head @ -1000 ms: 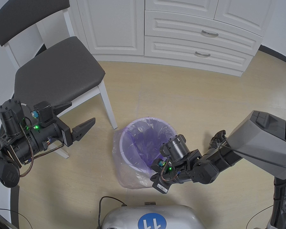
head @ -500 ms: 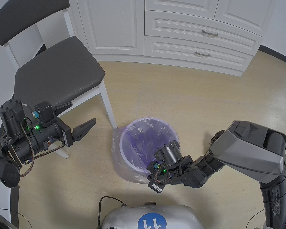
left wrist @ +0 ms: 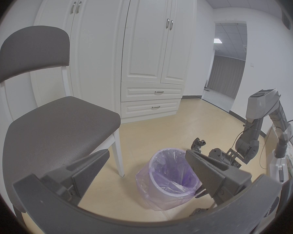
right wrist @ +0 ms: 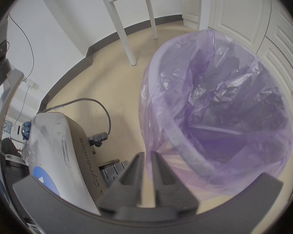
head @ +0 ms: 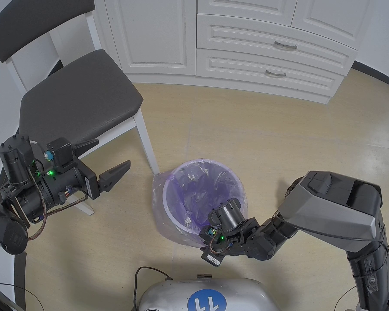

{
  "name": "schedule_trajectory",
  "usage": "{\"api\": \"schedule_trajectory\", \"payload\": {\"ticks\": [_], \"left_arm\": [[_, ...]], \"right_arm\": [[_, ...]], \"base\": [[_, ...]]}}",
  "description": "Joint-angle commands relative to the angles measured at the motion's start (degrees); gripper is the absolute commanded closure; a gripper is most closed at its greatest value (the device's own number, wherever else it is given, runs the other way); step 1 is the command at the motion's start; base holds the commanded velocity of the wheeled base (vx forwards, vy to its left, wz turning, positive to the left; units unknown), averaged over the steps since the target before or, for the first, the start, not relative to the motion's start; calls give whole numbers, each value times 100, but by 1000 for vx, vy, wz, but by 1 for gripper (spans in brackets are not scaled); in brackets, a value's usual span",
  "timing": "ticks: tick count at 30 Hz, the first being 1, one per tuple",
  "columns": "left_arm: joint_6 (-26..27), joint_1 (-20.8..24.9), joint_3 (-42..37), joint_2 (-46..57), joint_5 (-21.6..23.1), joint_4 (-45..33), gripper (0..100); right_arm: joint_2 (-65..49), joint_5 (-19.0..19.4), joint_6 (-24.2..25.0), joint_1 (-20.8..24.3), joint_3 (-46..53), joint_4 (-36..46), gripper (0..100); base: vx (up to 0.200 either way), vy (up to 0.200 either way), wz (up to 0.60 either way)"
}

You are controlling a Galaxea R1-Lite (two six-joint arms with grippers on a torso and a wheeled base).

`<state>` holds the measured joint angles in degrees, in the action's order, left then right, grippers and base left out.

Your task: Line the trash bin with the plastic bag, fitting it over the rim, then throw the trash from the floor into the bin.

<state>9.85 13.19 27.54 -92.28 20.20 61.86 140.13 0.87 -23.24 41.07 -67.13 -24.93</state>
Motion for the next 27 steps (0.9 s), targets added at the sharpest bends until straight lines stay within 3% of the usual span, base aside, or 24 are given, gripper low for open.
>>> {"api": "schedule_trajectory", "payload": {"ticks": [1, 19, 22, 25, 26, 27], "left_arm": [[8, -1, -3, 17, 2, 2, 0], [35, 114, -47, -35, 2, -7, 0], [43, 237, -82, -114, 2, -7, 0], [43, 421, -91, -229, -78, -7, 0], [43, 421, -91, -229, -78, -7, 0], [35, 535, -64, -369, -315, -16, 0]], "right_arm": [[-100, -7, -6, 59, 139, -3, 0], [-1172, -51, 65, 463, 1334, 6, 0], [-1454, -289, 82, 525, 1581, 14, 0], [-1937, -904, 302, 639, 1923, 41, 0], [-1937, -904, 302, 639, 1923, 41, 0], [-2165, -1176, 627, 657, 2082, -3, 0]], "base": [[0, 0, 0], [0, 0, 0], [0, 0, 0], [0, 0, 0], [0, 0, 0], [0, 0, 0]]}}
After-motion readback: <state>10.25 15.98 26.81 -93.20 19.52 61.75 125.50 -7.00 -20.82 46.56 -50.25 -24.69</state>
